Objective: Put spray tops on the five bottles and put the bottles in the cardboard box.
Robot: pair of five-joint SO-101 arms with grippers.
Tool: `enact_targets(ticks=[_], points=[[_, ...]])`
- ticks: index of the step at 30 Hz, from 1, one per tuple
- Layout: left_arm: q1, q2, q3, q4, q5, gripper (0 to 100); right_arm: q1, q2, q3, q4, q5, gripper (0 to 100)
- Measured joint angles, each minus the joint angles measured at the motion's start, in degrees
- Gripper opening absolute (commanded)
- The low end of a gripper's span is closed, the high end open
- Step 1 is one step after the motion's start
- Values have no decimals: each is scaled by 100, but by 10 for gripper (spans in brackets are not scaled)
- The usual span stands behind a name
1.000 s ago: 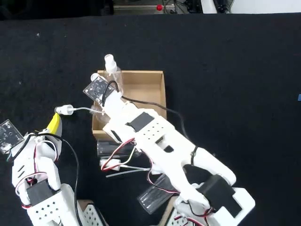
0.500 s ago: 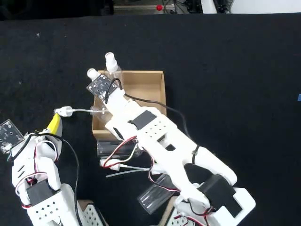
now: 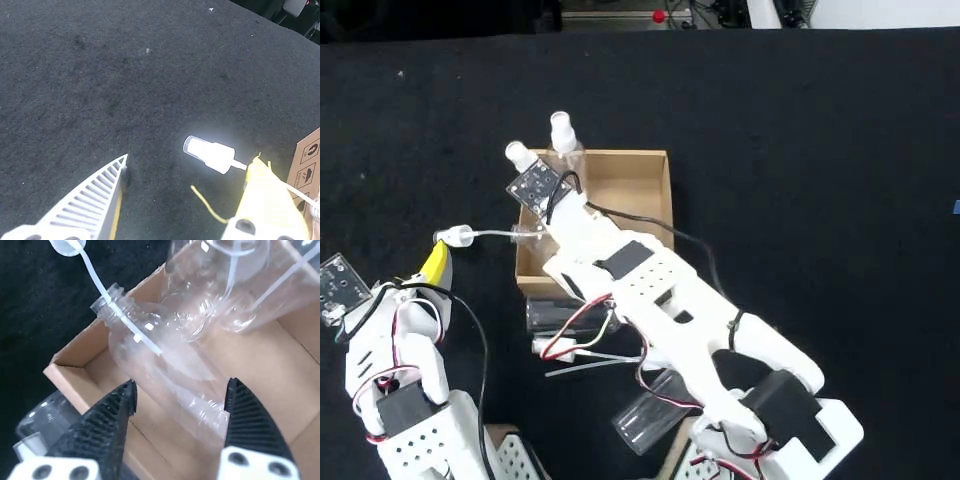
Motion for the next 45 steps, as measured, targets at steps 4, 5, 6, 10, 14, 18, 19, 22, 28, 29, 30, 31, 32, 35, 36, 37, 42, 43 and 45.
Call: enact_targets(ticks=[4, 5, 6, 10, 14, 18, 19, 22, 28, 29, 30, 31, 32, 35, 36, 37, 42, 43, 45], points=[[0, 0, 0, 0, 0, 339, 0, 0, 18, -26, -9, 272], [0, 0, 0, 0, 0, 339, 0, 0, 26, -26, -9, 272], [0, 0, 0, 0, 0, 339, 0, 0, 26, -9, 0, 273], [0, 0, 0, 0, 0, 339, 0, 114, 18, 176, 352, 273], [0, 0, 0, 0, 0, 339, 18, 308, -158, 281, 484, 314], [0, 0, 0, 0, 0, 339, 26, 519, -308, 299, 589, 302], [0, 0, 0, 0, 0, 339, 26, 545, -325, 299, 598, 291], [0, 0, 0, 0, 0, 339, 26, 563, -325, 299, 607, 238], [0, 0, 0, 0, 0, 339, 53, 554, -334, 299, 642, 111], [0, 0, 0, 0, 0, 339, 70, 554, -360, 299, 651, 110], [0, 0, 0, 0, 0, 339, 97, 554, -360, 308, 651, 109], [0, 0, 0, 0, 0, 339, 114, 536, -360, 308, 651, 109], [0, 0, 0, 0, 0, 339, 114, 527, -360, 316, 651, 109], [0, 0, 0, 0, 0, 339, 114, 396, -360, 431, 642, 109], [0, 0, 0, 0, 0, 339, 114, 334, -360, 475, 642, 109], [0, 0, 0, 0, 0, 339, 114, 281, -352, 519, 642, 109], [0, 0, 0, 0, 0, 339, 105, 26, -352, 668, 642, 109], [0, 0, 0, 0, 0, 339, 105, 0, -352, 703, 642, 109], [0, 0, 0, 0, 0, 339, 105, -18, -352, 774, 642, 109]])
